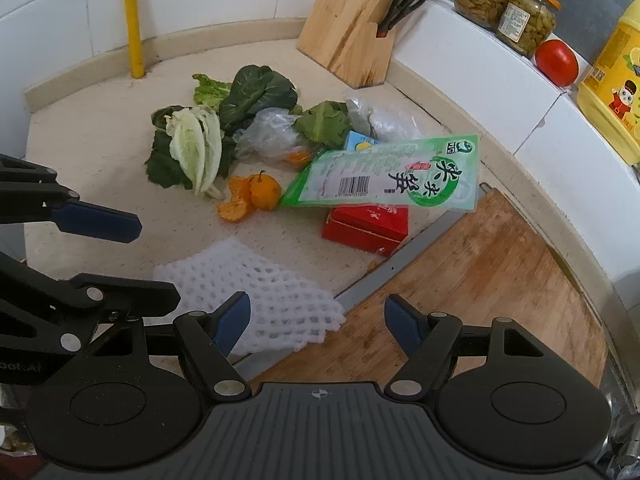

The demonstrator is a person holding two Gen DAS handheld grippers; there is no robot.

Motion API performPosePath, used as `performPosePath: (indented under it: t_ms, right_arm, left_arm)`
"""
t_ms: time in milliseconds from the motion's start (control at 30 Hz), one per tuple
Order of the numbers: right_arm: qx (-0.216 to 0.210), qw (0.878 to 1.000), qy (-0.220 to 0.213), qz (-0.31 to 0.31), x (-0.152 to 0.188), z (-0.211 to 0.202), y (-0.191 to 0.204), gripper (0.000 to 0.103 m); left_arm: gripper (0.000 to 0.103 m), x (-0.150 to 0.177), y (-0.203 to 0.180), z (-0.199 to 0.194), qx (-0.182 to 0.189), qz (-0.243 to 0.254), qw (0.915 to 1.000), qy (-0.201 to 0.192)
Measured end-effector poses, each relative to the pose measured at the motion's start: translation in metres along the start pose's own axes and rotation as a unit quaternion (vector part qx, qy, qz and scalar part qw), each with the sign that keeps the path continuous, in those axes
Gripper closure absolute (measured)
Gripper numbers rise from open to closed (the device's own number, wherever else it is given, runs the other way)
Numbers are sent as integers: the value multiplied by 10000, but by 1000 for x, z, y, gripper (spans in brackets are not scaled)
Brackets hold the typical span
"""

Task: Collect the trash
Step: 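Move the left tool over the flat white foam net sheet on the counter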

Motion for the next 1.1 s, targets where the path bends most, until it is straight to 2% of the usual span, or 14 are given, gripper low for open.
performPosePath:
  t_ms: [1100]
  right_arm:
    - [269, 9996, 104, 50, 11, 3, -14, 23]
  left_arm:
    - [57, 0, -10, 17, 188, 139, 9996, 180]
Point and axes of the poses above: each gripper's, at about its wrist camera, not at the fingertips, and z roughly the way its jaws point, y to its left, x to its underside, the point moved 2 cm from there along z, roughly the way its jaws point, and after that the axes turned 15 degrees about x, right-handed, at the moved point
